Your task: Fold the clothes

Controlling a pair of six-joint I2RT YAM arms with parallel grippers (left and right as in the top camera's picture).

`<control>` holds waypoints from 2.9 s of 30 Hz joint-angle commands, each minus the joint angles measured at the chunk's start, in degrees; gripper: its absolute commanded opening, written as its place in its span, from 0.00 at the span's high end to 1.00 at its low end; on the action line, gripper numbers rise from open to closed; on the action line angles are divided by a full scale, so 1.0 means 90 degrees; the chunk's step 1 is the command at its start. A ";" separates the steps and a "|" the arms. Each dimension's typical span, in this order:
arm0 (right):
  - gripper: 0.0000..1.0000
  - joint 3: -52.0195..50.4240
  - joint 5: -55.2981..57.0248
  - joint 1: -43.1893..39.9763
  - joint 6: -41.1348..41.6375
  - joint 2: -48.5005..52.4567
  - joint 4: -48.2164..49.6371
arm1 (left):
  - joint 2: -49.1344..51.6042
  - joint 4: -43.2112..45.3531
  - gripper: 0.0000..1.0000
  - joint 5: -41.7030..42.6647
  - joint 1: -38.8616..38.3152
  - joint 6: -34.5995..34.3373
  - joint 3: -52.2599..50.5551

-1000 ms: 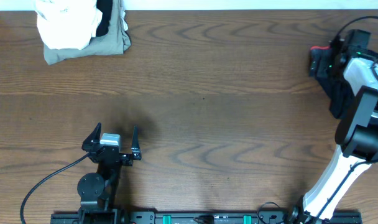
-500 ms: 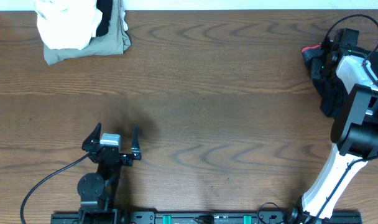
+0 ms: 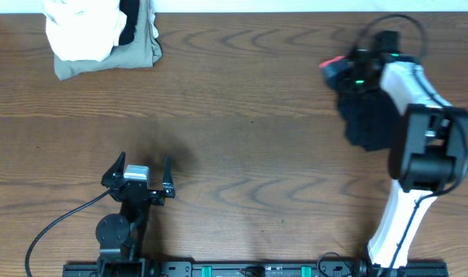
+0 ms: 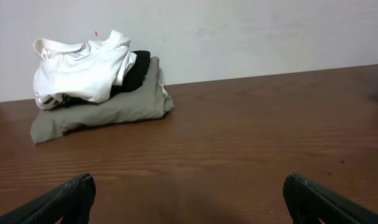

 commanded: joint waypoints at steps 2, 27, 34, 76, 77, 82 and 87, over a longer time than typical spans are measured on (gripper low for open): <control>0.99 -0.0112 -0.0566 0.1168 -0.0449 -0.0102 -0.0466 | -0.0039 -0.0211 0.02 0.0066 0.0029 0.0083 -0.0109; 0.01 -0.0100 0.1103 0.4561 0.1673 -0.1542 -0.2096 | -0.0039 -0.0214 0.02 0.0066 0.0029 0.0083 -0.0109; 0.01 -0.0100 0.1377 0.4350 0.1991 -0.2305 -0.1729 | -0.0039 -0.0214 0.02 0.0066 0.0029 0.0083 -0.0109; 0.79 -0.0102 0.3036 0.3910 0.4097 -0.0092 0.0369 | -0.0039 -0.0214 0.02 0.0066 0.0029 0.0083 -0.0109; 0.90 -0.0102 0.3038 0.3910 0.4097 -0.0092 0.0350 | -0.0039 -0.0214 0.02 0.0066 0.0029 0.0083 -0.0109; 0.99 -0.0066 0.3041 0.3905 0.4051 -0.0177 0.0228 | -0.0039 -0.0214 0.02 0.0066 0.0029 0.0083 -0.0109; 0.99 0.0083 0.3041 0.3876 0.3769 -0.0702 -0.0204 | -0.0039 -0.0214 0.02 0.0066 0.0029 0.0083 -0.0109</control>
